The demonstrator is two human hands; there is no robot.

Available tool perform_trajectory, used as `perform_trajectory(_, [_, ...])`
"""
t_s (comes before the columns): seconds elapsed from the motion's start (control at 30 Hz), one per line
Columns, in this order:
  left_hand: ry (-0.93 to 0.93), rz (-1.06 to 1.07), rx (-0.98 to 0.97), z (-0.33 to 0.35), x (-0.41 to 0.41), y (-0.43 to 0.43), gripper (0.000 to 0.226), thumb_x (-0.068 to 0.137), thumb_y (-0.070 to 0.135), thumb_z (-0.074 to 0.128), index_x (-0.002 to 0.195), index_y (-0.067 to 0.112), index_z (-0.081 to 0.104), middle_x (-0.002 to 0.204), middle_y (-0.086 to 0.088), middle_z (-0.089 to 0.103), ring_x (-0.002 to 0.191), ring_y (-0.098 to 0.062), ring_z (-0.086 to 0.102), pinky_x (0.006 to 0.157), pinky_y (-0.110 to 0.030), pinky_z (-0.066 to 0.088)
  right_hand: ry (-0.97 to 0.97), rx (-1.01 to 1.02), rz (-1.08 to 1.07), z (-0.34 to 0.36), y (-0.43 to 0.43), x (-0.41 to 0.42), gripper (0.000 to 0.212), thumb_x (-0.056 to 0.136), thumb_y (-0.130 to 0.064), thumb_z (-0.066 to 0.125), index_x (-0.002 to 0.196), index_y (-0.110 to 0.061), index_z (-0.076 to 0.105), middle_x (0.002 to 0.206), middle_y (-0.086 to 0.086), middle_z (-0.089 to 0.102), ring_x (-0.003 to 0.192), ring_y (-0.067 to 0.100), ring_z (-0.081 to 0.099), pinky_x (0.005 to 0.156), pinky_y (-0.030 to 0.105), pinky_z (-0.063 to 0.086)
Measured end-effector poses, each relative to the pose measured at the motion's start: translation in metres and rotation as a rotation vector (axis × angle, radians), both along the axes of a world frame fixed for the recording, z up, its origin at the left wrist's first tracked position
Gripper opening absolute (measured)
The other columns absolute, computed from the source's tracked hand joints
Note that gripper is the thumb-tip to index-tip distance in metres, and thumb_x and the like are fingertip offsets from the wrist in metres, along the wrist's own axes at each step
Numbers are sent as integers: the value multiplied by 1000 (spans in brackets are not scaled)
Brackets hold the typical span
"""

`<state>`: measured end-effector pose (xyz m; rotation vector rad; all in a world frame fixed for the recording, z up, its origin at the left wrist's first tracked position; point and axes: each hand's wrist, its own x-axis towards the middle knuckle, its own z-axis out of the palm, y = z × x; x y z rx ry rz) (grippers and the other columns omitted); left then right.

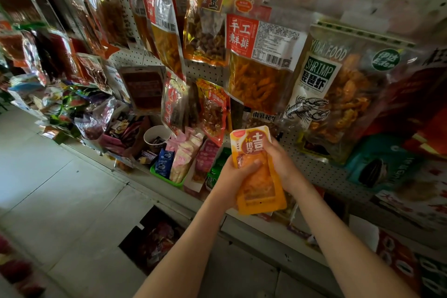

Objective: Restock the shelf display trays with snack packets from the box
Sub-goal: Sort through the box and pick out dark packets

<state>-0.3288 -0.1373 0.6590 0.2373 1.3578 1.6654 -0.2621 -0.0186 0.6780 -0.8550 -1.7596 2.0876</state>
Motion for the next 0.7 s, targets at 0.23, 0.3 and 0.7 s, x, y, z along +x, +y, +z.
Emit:
perform_trajectory(0.23, [-112, -32, -8, 7, 20, 15, 30, 89, 20, 67, 117, 15, 61, 106, -12, 72, 91, -27, 71, 71, -35, 60, 22, -110, -174, -10, -1, 20, 24, 99, -28, 50, 122, -26, 56, 104, 1, 70, 93, 19, 68, 75, 34, 56])
perform_trajectory(0.3, [-171, -70, -32, 2, 32, 20, 36, 89, 23, 66, 122, 11, 61, 110, -15, 71, 94, -30, 70, 71, -36, 60, -37, -99, -216, -14, 1, 30, 22, 98, -27, 51, 117, -19, 61, 101, 3, 71, 92, 21, 68, 79, 38, 56])
perform_trajectory(0.7, [-6, -407, -79, -32, 84, 54, 39, 85, 16, 71, 122, 19, 60, 108, -7, 73, 97, -28, 70, 82, -44, 58, -114, -279, -388, -49, 16, 123, 30, 97, -40, 50, 123, -26, 52, 111, 4, 66, 96, 20, 65, 71, 35, 55])
